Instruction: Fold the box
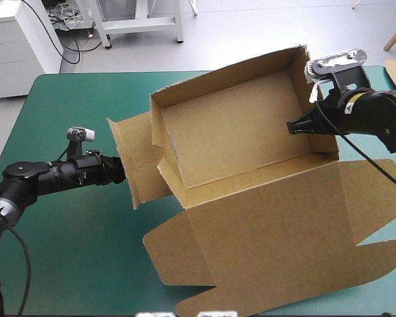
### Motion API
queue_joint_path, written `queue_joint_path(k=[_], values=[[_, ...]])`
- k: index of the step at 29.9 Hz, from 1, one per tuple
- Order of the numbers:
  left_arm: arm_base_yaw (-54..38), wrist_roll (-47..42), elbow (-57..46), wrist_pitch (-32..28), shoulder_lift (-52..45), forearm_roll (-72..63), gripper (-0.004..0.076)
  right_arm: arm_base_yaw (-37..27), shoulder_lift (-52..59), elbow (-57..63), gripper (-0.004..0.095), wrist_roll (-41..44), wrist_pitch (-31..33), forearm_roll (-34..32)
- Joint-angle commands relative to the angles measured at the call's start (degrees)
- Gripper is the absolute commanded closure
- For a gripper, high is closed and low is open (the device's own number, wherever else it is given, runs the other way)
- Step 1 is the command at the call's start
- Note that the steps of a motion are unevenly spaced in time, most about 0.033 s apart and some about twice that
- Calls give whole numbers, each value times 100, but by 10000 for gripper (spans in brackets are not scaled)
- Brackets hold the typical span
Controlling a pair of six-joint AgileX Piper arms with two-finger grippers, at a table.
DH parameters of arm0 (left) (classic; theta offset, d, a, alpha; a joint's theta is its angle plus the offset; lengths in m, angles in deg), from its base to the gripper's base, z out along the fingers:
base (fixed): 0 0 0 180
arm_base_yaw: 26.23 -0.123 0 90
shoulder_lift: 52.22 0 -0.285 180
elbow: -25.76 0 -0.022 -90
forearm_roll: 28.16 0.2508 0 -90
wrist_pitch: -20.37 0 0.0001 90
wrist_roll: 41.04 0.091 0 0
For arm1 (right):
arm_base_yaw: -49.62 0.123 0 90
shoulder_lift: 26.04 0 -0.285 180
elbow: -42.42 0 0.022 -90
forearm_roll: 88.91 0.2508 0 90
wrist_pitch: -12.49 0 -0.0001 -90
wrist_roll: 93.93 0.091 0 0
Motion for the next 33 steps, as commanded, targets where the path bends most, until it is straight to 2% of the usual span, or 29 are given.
queue_joint_path(k=[1,11,19,33], values=[[-4,20,125,583,-159,-441,247,-9,126,-163,930,-9,-386,25],[-4,625,125,1945,-170,-1746,247,-9,-281,-163,929,-9,-484,-5],[-4,601,125,1945,-180,-1922,247,-9,-768,-163,929,-9,-580,21],[-4,585,125,1945,-180,-2260,247,-9,-1265,-163,928,-9,-1187,337]])
